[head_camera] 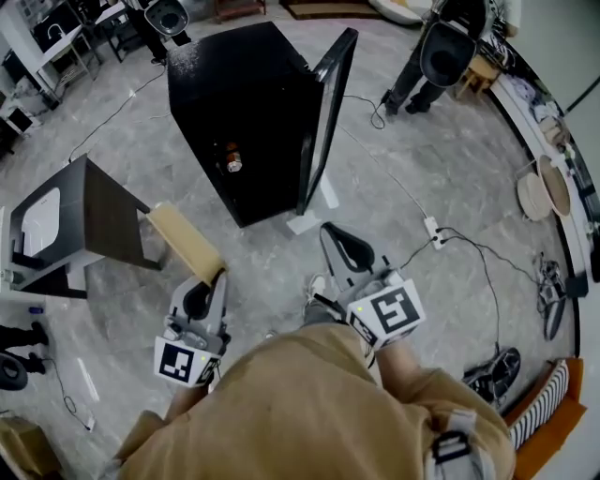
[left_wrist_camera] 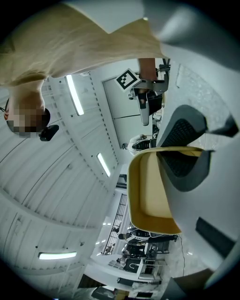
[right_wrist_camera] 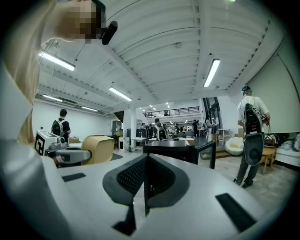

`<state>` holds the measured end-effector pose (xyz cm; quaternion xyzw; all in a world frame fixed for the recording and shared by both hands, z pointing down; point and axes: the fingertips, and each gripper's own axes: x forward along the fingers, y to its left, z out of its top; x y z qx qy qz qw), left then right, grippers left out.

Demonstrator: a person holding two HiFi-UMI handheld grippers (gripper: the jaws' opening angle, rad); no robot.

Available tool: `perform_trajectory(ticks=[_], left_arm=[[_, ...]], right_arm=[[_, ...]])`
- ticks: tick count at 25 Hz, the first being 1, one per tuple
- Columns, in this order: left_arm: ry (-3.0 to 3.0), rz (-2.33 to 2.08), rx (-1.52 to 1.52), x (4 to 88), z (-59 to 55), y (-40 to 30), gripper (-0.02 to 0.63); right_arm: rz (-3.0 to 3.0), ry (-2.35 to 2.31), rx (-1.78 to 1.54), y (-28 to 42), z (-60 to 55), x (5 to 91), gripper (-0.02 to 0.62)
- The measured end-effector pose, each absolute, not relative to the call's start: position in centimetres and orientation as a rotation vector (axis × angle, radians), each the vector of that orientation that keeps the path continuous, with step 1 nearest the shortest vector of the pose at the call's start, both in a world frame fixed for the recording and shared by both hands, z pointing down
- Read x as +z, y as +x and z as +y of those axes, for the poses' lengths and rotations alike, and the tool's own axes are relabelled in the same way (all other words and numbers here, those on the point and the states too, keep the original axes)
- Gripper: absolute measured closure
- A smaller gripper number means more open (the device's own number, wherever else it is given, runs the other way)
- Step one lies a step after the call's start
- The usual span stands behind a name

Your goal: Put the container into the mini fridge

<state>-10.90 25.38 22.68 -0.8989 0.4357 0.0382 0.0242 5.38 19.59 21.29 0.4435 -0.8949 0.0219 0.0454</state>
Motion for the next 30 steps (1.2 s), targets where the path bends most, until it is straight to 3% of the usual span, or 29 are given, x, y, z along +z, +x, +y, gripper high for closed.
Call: perform_trajectory(ticks=[19,30], left_arm=[[-2.699,1.555,0.021,24.1,6.7,-2.4,0.601],[-2.783,1.52,-0.191,28.9,-0.9,-0.8,0.601]], right_arm=[[-2.866,1.107,0.068,11.2,-2.1,21.6,0.594],[-2.909,0.951,0.134,8.0,-7.4,23.4,0.594]])
